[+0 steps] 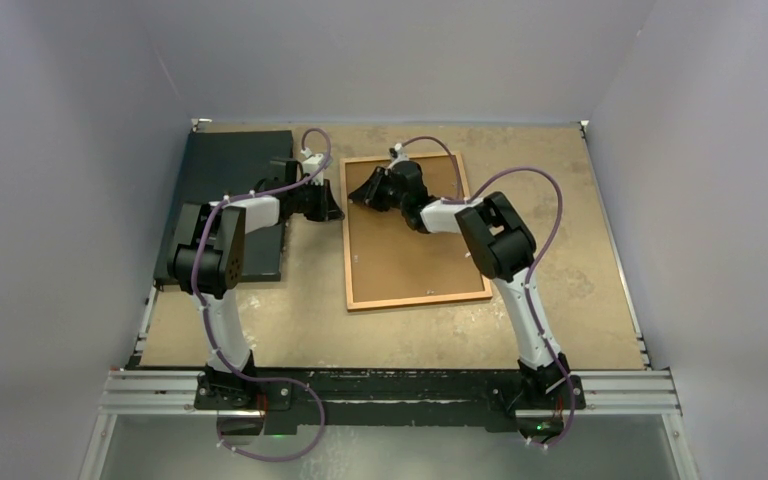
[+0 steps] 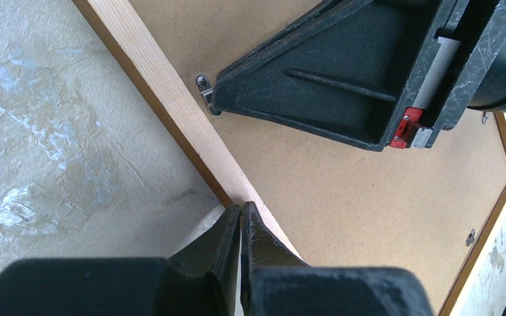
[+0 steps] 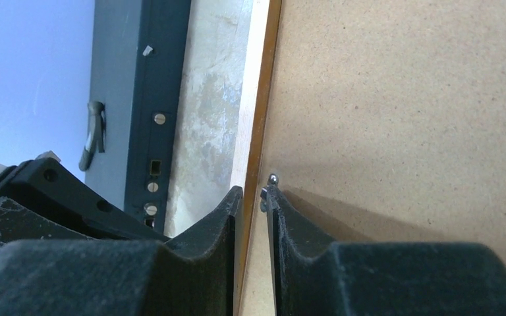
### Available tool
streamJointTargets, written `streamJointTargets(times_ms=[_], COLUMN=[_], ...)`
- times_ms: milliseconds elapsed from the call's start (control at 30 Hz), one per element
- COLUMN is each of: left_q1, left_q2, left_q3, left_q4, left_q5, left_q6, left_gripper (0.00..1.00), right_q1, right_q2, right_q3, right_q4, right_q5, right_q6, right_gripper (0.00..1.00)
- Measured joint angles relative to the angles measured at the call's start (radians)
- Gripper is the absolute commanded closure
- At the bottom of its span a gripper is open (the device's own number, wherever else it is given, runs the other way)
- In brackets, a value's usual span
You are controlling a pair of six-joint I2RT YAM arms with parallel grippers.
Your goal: Put the photo into the frame
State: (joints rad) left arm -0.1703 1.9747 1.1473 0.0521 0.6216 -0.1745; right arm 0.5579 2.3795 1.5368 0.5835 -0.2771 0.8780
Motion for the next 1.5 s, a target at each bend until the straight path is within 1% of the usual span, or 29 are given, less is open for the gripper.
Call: streamJointTargets(times_ms=[200,367,500,700,933,1067,1167,1300,1500], left_q1=[0.0,0.0,0.0,0.0,0.0,0.001,0.001,0.001,0.002], left_q2=[0.0,0.0,0.0,0.0,0.0,0.0,0.0,0.0,0.001], left_q3=[0.0,0.0,0.0,0.0,0.0,0.0,0.0,0.0,0.0], left_q4=[0.0,0.0,0.0,0.0,0.0,0.0,0.0,0.0,0.001], left_q5=[0.0,0.0,0.001,0.001,0.001,0.002,0.003,0.003,0.004], left_q6=[0.0,0.0,0.0,0.0,0.001,0.001,0.001,0.001,0.001], left_gripper=[1.0,1.0,1.0,1.0,1.0,1.0,1.0,1.0,1.0], right_q1=[0.014,0.039,0.061,0.085,0.085,0.076,0.067,0.063,0.063], right_q2=[-0.008,-0.027,-0.042,-0.06,-0.084,-0.14,-0.15,-0.142,-0.086], right_q3=[-0.05,-0.101,-0.128,-0.155,-0.16,-0.219,-0.225,-0.211,-0.138], right_q4=[0.075,0.124,0.133,0.14,0.098,0.062,0.048,0.042,0.05], right_q5=[0.062,0.134,0.16,0.208,0.209,0.207,0.207,0.204,0.196], right_q6=[0.062,0.108,0.145,0.172,0.159,0.137,0.125,0.119,0.121], right_gripper=[0.77,0.73,0.72,0.69,0.66,0.66,0.66,0.66,0.67])
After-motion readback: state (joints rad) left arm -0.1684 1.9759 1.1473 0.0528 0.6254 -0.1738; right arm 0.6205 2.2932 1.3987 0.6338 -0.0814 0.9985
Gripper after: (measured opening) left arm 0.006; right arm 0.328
